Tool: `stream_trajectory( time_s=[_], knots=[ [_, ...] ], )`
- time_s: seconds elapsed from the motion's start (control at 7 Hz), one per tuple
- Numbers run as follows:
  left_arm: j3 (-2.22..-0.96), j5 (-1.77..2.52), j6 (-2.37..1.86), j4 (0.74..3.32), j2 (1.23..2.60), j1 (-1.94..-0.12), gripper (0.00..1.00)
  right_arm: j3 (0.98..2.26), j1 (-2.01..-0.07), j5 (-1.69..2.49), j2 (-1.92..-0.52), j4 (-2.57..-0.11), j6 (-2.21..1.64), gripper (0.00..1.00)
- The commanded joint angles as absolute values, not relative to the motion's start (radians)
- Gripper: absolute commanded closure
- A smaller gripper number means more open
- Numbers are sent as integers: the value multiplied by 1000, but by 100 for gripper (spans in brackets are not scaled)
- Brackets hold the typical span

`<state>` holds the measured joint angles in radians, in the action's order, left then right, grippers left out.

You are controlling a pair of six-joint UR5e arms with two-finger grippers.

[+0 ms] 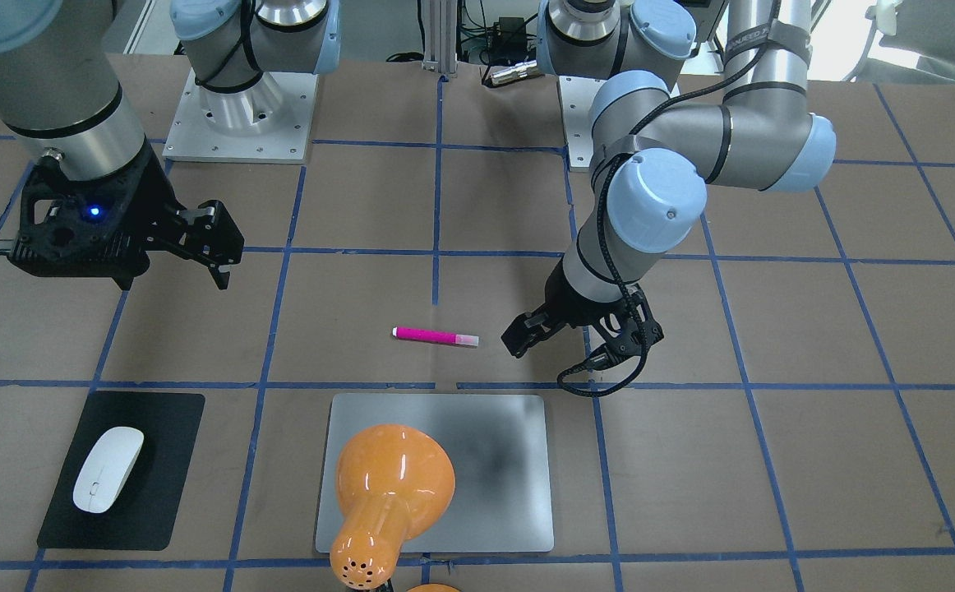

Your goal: Place pen and mouse around notebook

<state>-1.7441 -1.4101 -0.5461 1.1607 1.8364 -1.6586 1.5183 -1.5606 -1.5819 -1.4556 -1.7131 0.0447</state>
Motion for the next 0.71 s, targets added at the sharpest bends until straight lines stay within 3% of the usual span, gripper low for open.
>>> stream_trajectory(
  time_s=[0.0,0.57],
  knots=[
    [-1733,-1440,-244,1227,1770,-1605,0,1528,-1562,-1589,-1477,-1713,46,0],
    [-1625,-1558,115,1506,1669,-1499,0,1516,-1560,-1612,-1470,-1719,46,0]
  ],
)
